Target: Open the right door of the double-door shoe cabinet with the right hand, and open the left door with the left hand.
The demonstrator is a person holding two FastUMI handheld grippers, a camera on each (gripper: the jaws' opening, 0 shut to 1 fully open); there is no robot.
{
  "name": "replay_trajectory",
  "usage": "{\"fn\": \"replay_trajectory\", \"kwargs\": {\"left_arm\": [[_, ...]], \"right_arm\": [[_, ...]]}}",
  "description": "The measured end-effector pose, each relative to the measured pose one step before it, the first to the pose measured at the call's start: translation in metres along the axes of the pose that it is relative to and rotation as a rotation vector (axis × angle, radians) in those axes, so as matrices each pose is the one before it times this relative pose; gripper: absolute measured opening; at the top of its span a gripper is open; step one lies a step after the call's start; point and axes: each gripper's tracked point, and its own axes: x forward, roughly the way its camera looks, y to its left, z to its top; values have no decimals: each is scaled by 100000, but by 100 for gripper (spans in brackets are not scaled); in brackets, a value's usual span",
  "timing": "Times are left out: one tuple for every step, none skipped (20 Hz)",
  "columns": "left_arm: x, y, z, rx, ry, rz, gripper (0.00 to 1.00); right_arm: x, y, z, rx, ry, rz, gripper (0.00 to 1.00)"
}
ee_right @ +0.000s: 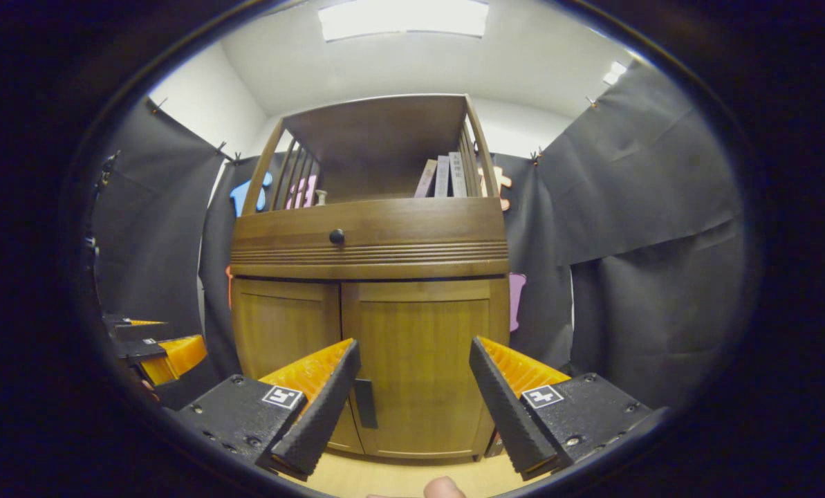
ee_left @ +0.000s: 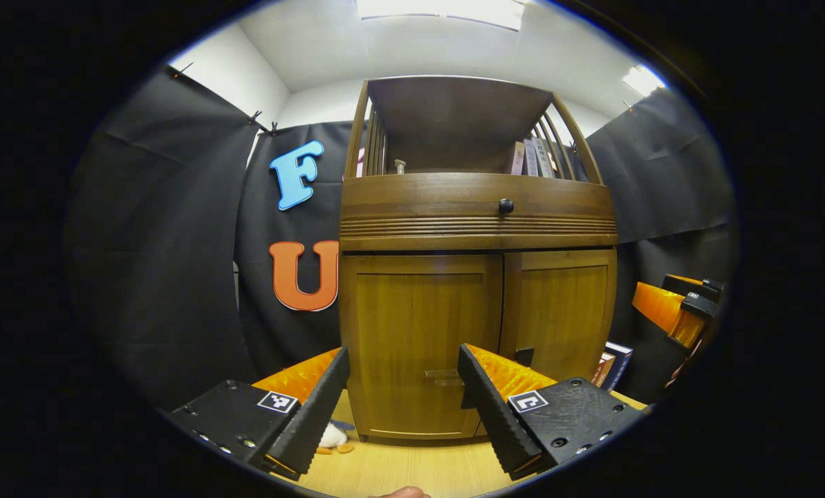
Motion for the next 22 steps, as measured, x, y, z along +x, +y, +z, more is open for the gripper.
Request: {"fn": "replay_trajectory", "kwargs": {"left_arm": [[-112,578,-202,888,-532,1985,94],[-142,513,-351,408,510,1731,95],[-307,436,-171,-262,-34,1052,95],[-54,341,148,-224,-194,960,95],[-214,466,163,-27,-596,1311,95],[-22,487,35,175,-43,808,95],[-104,255,11,166,250,640,95],[-140,418,-151,146,261,610,95],[-219,363,-35,66,139,751,95],[-145,276,36,-20,32,420,90],[-198,244,1,26,-17,387,95],[-56,177,62,249,26,354,95],[-227,134,205,217,-541,266,100],[-116,220,16,139,-137,71,95],[-145,90,30,79,-7,208,95],[-54,262,-108,201,395,592,95],[-108,166,-109,129,423,495,95],[-166,137,-33,205,297,486,95],[-144,247,-49,236,488,574,95],[-152,217,-82,111,152,313,95],[99,88,99,134,5,666,95],[-118,267,30,253,-26,834,95]], "right_arm": [[2,88,-152,58,175,-91,100],[206,29,-184,-143,325,-32,100],[211,14,-292,-348,531,21,100],[315,24,-158,-309,163,108,100],[254,143,-88,-234,-49,20,100],[279,160,-158,-56,-10,314,100],[320,180,-226,84,257,239,100],[266,175,-487,128,686,598,100],[332,348,-366,218,834,633,100],[338,264,-382,238,1013,645,100],[374,187,-291,356,618,746,100],[382,224,-208,263,652,690,100],[577,239,-551,245,394,534,100],[464,206,-439,144,671,203,100],[525,106,-526,115,1097,136,100],[400,189,-426,30,1094,126,100],[431,-33,-512,-7,1158,-59,100],[488,38,-426,62,1016,-138,100],[787,55,-544,127,857,-78,100],[292,138,-555,135,1121,314,100],[377,232,-305,277,1138,397,100],[686,217,-535,389,1193,255,100]]}}
